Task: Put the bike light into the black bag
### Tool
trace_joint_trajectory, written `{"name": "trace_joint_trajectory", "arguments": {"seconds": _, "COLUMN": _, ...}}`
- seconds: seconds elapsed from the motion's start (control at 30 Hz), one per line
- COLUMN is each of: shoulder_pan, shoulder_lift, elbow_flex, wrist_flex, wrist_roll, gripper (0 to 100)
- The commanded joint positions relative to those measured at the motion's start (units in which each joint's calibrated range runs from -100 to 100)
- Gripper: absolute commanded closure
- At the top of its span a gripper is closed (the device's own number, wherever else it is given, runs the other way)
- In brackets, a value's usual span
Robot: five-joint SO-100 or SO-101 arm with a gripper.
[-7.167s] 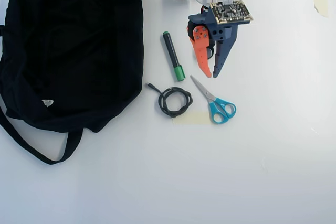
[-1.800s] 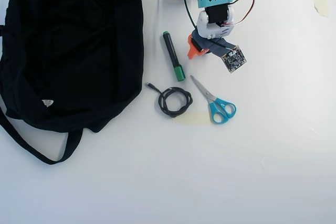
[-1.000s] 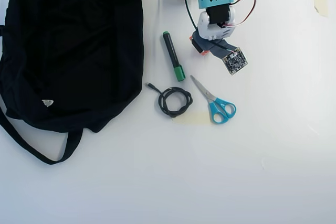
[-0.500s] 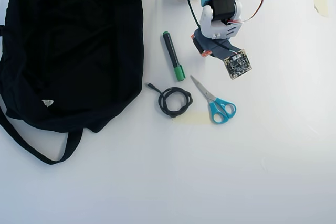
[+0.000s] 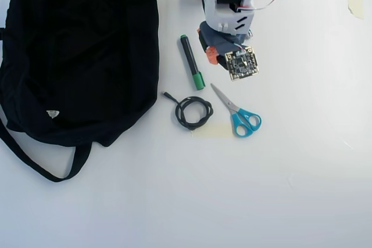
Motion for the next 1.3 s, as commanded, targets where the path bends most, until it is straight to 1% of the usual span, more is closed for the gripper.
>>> {"name": "trace_joint_trajectory", "arguments": {"seconds": 0.0, "shoulder_pan": 2.5, "shoulder_lift": -6.1, "elbow_flex": -1.09, "wrist_flex": 4.16, "wrist_roll": 0.51, "gripper": 98}}
{"name": "trace_joint_trajectory", "arguments": {"seconds": 0.23, "shoulder_pan": 5.42, "shoulder_lift": -13.32, "elbow_flex": -1.0, "wrist_flex": 11.82, "wrist_roll": -0.6, "gripper": 98}}
{"name": "trace_joint_trajectory", "arguments": {"seconds": 0.33, "shoulder_pan": 6.69, "shoulder_lift": -15.72, "elbow_flex": -1.0, "wrist_flex": 12.68, "wrist_roll": -3.22, "gripper": 98}}
{"name": "trace_joint_trajectory", "arguments": {"seconds": 0.43, "shoulder_pan": 8.41, "shoulder_lift": -17.63, "elbow_flex": -1.0, "wrist_flex": 12.6, "wrist_roll": -7.52, "gripper": 98}}
{"name": "trace_joint_trajectory", "arguments": {"seconds": 0.7, "shoulder_pan": 15.29, "shoulder_lift": -18.63, "elbow_flex": -1.9, "wrist_flex": 9.32, "wrist_roll": -9.09, "gripper": 98}}
{"name": "trace_joint_trajectory", "arguments": {"seconds": 0.77, "shoulder_pan": 16.94, "shoulder_lift": -18.38, "elbow_flex": -1.9, "wrist_flex": 6.48, "wrist_roll": -10.56, "gripper": 98}}
{"name": "trace_joint_trajectory", "arguments": {"seconds": 0.93, "shoulder_pan": 21.2, "shoulder_lift": -17.3, "elbow_flex": -1.72, "wrist_flex": 1.57, "wrist_roll": -10.87, "gripper": 98}}
{"name": "trace_joint_trajectory", "arguments": {"seconds": 1.1, "shoulder_pan": 29.2, "shoulder_lift": -17.22, "elbow_flex": -1.45, "wrist_flex": -3.77, "wrist_roll": -11.03, "gripper": 98}}
{"name": "trace_joint_trajectory", "arguments": {"seconds": 1.2, "shoulder_pan": 36.46, "shoulder_lift": -16.8, "elbow_flex": -1.0, "wrist_flex": -6.96, "wrist_roll": -10.98, "gripper": 98}}
{"name": "trace_joint_trajectory", "arguments": {"seconds": 1.27, "shoulder_pan": 39.6, "shoulder_lift": -15.39, "elbow_flex": -1.09, "wrist_flex": -9.28, "wrist_roll": -10.72, "gripper": 98}}
